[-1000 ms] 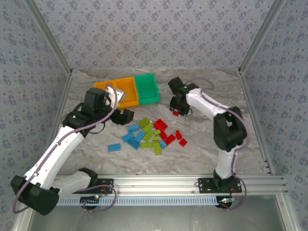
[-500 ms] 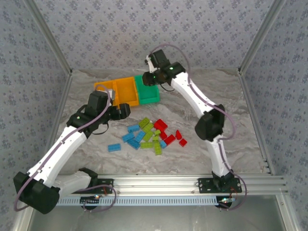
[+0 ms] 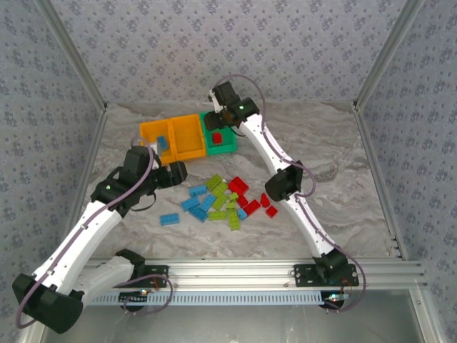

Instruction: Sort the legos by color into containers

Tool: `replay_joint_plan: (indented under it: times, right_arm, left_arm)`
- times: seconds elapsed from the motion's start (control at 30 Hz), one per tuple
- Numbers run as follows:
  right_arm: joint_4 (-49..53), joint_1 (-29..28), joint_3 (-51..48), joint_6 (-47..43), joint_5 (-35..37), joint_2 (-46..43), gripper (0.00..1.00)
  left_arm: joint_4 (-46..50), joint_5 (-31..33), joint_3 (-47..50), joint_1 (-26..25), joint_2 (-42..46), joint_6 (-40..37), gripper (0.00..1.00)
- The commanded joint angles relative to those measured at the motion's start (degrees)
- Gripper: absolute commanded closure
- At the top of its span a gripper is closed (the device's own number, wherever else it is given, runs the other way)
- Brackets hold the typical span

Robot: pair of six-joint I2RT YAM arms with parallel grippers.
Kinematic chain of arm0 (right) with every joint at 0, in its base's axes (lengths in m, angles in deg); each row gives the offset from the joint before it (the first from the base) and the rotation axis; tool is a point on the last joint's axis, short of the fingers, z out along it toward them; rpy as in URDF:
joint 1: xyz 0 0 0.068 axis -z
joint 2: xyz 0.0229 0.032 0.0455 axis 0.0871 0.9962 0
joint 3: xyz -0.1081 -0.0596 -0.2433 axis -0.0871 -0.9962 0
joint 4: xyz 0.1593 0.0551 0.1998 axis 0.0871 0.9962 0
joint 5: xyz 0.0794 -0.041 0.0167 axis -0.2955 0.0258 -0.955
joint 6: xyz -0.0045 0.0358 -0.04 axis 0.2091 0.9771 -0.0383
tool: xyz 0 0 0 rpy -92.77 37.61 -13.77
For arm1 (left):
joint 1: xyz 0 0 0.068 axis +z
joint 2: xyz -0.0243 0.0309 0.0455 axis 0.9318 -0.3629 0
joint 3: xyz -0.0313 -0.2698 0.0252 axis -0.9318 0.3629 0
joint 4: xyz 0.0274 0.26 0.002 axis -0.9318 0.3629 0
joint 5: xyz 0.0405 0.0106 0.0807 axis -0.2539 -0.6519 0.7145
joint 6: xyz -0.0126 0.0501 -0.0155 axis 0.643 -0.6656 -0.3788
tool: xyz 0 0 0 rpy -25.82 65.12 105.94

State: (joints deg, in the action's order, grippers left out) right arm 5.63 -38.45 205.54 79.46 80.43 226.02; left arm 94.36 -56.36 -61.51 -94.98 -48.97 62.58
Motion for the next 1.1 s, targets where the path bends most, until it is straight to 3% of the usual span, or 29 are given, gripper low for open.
replay_joint_plan:
  times: [0.0,0.17,0.33,0.5,0.6,0.77,0.97,1.07]
  right_arm:
    - [4.33,0.22,4.90,-0.50,-0.20,-2.33,0.42]
    - [18.57,2.71,4.90,-3.54,-4.43,-9.62,0.34]
    - [30.31,5.32,-1.61,-5.49,-6.56,-17.83,0.32]
    - [31.55,6.38,-15.58,-7.07,-0.18,-30.52,0.09]
    - [31.18,7.79,-28.77,-7.60,-3.25,-40.44,0.00]
    - [27.75,9.02,-49.53,-6.72,-11.23,-56.17,0.00]
    - [13.02,8.44,-76.31,4.31,-15.92,-73.38,0.00]
    - [8.83,8.45,-83.45,10.55,-17.19,-77.80,0.00]
  left_arm:
    - [-0.46,-2.18,-0.11,-0.01,-0.56,-1.75,0.12]
    - [-0.72,-5.95,-4.27,-2.13,-7.71,-6.94,0.20]
    - [-0.49,-3.83,-9.50,-8.69,-18.09,-13.19,0.22]
    - [-1.89,-1.02,-14.48,-12.38,-30.15,-17.68,0.22]
    - [-1.83,-1.02,-18.63,-12.53,-37.53,-20.06,0.21]
    - [-1.90,-1.42,-23.35,-12.35,-46.74,-22.77,0.22]
    - [-3.02,-4.10,-26.47,-10.48,-54.28,-23.28,0.25]
    - [-3.39,-4.81,-27.85,-9.40,-57.14,-22.83,0.26]
